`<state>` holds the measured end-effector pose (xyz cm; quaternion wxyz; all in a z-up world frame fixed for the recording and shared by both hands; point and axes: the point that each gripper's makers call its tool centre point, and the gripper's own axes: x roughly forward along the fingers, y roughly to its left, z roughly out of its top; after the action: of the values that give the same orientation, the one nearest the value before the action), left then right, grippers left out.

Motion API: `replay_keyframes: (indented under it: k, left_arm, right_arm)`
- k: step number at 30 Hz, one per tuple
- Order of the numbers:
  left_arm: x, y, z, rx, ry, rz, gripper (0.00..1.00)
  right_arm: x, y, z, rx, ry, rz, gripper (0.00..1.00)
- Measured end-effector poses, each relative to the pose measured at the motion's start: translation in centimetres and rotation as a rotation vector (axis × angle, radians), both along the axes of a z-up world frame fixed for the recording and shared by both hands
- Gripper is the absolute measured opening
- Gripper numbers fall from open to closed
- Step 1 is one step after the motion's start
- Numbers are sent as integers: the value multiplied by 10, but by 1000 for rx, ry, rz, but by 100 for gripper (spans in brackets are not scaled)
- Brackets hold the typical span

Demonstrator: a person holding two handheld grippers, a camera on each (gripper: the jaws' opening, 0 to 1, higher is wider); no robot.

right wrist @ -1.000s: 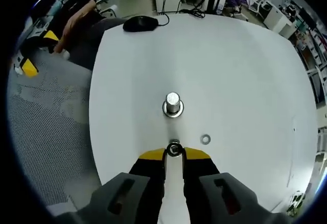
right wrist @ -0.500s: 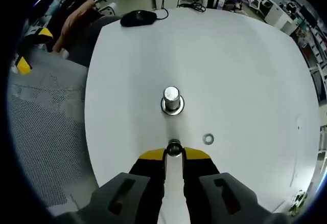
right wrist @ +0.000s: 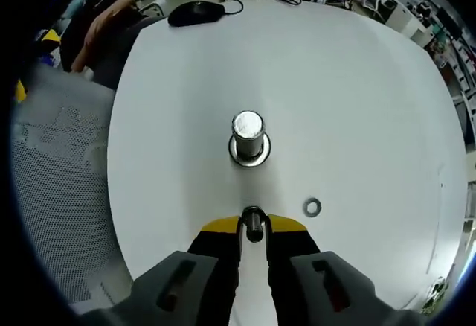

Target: Place the washer onto the threaded stud by aligning its center hole with the stud, sliding it down to the base, and recovering from edge contact or off-axis alignment until the washer reaches the visible bottom stop.

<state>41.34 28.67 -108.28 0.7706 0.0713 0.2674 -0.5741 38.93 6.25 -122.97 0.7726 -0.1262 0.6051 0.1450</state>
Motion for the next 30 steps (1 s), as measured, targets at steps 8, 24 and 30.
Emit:
replay_keyframes:
  k: [8,24,30]
  left_arm:
    - [0,0,0,0,1,0,35]
    - [1,0,0,-1,0,1,36]
    - [1,0,-1,-2,0,2,36]
  right_arm:
    - [-3,-4,-3,-36,-18,12,26]
    - [-30,-30,3,-20,-26,-64,28]
    - [-38,-47,9,-31,-29,-92,28]
